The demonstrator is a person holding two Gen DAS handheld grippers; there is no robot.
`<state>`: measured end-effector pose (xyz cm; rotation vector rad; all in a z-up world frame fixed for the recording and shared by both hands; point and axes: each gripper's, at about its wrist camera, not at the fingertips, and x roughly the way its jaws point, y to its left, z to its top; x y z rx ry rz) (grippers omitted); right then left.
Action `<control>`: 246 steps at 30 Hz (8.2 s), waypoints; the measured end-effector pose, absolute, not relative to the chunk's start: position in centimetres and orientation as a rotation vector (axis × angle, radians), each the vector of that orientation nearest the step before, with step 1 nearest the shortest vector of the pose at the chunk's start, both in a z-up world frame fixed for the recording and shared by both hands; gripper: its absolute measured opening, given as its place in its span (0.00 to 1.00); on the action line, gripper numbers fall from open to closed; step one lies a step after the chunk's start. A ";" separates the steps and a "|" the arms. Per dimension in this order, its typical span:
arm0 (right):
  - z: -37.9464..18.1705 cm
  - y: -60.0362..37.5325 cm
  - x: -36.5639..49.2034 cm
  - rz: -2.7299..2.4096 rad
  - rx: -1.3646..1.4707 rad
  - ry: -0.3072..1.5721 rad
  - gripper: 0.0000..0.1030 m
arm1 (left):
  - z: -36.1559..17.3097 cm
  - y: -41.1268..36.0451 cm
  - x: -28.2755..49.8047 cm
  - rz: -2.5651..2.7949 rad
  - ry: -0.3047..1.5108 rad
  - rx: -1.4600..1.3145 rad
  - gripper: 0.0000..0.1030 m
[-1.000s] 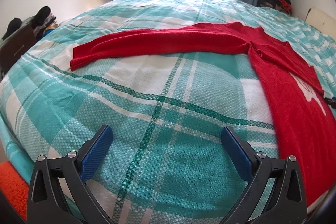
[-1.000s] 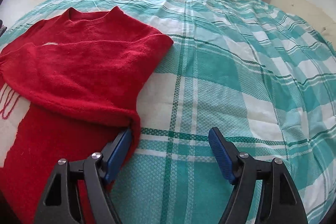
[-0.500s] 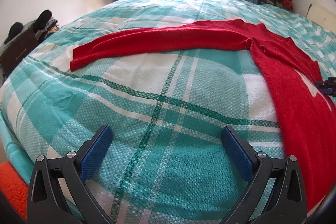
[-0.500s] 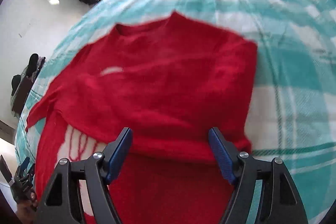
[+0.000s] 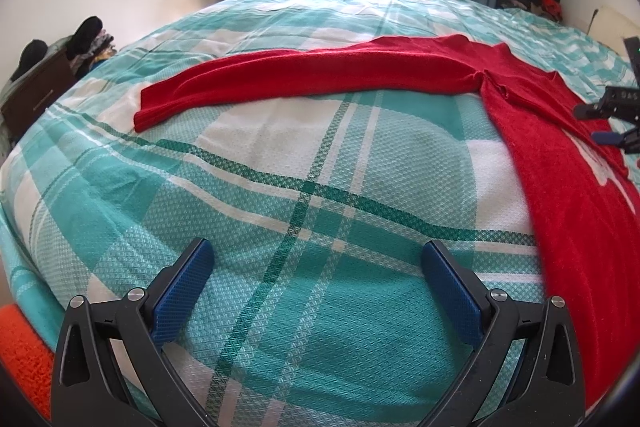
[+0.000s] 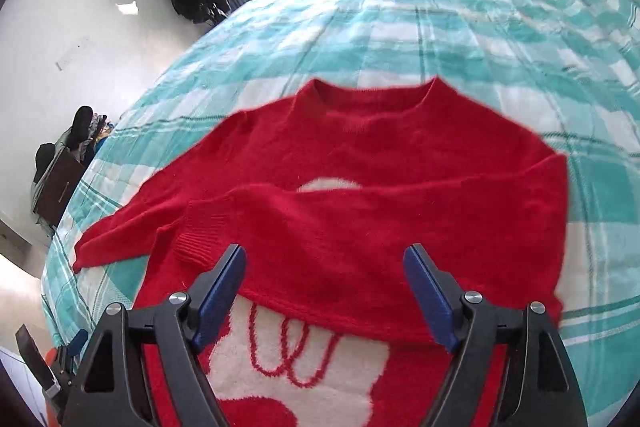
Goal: Fold small clothes
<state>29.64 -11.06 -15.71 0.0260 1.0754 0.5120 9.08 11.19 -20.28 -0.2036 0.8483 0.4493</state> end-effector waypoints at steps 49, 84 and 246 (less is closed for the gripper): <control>-21.0 -34.0 11.8 0.055 -0.008 0.884 0.99 | -20.5 10.4 8.4 0.447 0.825 -0.172 1.00; -21.0 -34.0 11.8 0.056 -0.008 0.884 0.99 | -20.1 10.6 8.4 0.439 0.838 -0.180 1.00; -19.2 -27.9 6.9 0.412 -0.051 1.058 0.83 | -16.6 0.9 8.2 -0.009 1.045 -0.076 0.80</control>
